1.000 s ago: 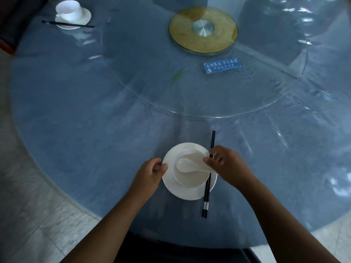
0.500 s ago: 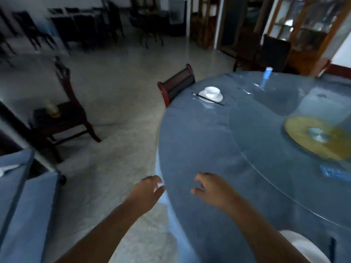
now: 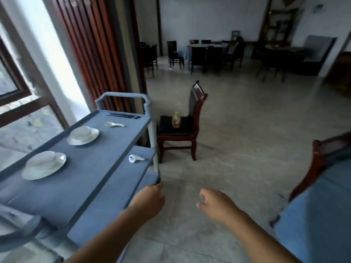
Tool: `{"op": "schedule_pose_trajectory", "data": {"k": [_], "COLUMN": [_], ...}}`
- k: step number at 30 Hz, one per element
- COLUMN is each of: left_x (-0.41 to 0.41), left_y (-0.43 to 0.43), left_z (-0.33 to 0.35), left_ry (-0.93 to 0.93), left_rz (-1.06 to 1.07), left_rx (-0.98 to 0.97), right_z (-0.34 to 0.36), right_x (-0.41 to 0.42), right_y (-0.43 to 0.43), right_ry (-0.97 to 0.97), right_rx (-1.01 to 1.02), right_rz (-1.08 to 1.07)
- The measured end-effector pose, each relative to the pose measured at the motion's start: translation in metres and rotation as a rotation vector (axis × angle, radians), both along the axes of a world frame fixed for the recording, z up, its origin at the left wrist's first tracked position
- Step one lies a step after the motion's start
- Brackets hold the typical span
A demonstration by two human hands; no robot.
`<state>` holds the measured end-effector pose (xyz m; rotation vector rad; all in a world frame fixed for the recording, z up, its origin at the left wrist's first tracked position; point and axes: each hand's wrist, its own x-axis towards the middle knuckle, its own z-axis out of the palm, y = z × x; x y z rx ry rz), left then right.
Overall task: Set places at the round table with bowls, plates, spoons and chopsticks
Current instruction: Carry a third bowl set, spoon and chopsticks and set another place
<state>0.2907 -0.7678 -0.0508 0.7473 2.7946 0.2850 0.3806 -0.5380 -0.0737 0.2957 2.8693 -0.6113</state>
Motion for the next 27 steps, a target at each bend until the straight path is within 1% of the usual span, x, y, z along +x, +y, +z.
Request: {"op": "schedule_pose_trajectory", "data": {"k": [2, 7, 11, 15, 18, 22, 27], "left_x": [-0.031, -0.121, -0.189, -0.244, -0.276, -0.318, -0.381], "left_y": [-0.021, -0.054, -0.061, -0.065, -0.074, -0.096, -0.138], "left_z": [0.003, -0.004, -0.008, -0.004, -0.004, -0.012, -0.040], "left_ry": [-0.003, 0.002, -0.002, -0.029, -0.046, -0.050, -0.087], "left_rz": [0.095, 0.254, 0.425, 0.598, 0.697, 0.814, 0.926], "left_rx": [0.020, 0.013, 0.013, 0.025, 0.031, 0.038, 0.022], "right_z": [0.000, -0.005, -0.003, 0.010, 0.016, 0.018, 0.007], "right_x": [-0.050, -0.183, -0.290, -0.388, -0.452, -0.526, -0.623], "right_y": [-0.013, -0.036, -0.046, -0.046, -0.054, -0.082, -0.132], "right_ry": [0.009, 0.008, 0.035, -0.005, -0.015, -0.064, -0.044], "right_rx": [-0.016, -0.033, -0.044, -0.060, -0.007, 0.014, 0.044], "right_rz": [0.057, 0.231, 0.375, 0.490, 0.589, 0.707, 0.766]}}
